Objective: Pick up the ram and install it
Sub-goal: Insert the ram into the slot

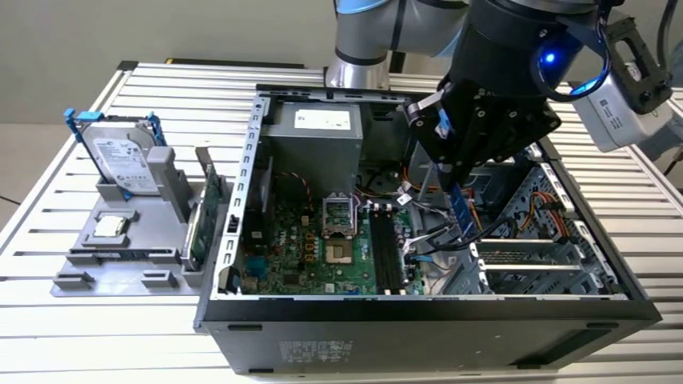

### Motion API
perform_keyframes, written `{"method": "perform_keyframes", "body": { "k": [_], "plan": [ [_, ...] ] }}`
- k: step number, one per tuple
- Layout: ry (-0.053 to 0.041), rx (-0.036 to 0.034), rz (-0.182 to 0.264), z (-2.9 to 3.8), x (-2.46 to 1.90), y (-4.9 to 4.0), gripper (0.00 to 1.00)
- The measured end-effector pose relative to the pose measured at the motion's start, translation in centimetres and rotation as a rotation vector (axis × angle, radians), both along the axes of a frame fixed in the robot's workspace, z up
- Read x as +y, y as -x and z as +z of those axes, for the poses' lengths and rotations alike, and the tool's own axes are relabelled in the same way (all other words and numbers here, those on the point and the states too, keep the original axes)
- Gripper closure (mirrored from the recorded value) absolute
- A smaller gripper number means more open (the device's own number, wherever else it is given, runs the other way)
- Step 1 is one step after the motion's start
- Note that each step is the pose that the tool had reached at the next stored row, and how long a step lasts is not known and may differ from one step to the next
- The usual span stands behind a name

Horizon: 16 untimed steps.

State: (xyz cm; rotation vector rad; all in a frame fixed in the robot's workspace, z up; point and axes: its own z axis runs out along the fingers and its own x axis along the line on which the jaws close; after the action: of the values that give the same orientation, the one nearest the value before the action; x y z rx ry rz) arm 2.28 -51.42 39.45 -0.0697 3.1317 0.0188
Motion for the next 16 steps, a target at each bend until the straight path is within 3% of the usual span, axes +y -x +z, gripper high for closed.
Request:
{"method": "perform_keyframes", "body": {
  "k": [9,16],
  "plan": [
    [0.0002,-0.0030,-0.025,-0.09,0.00,0.00,1.00],
    [0.0002,-0.0040,-0.008,-0.14,0.00,0.00,1.00]
  ]
}}
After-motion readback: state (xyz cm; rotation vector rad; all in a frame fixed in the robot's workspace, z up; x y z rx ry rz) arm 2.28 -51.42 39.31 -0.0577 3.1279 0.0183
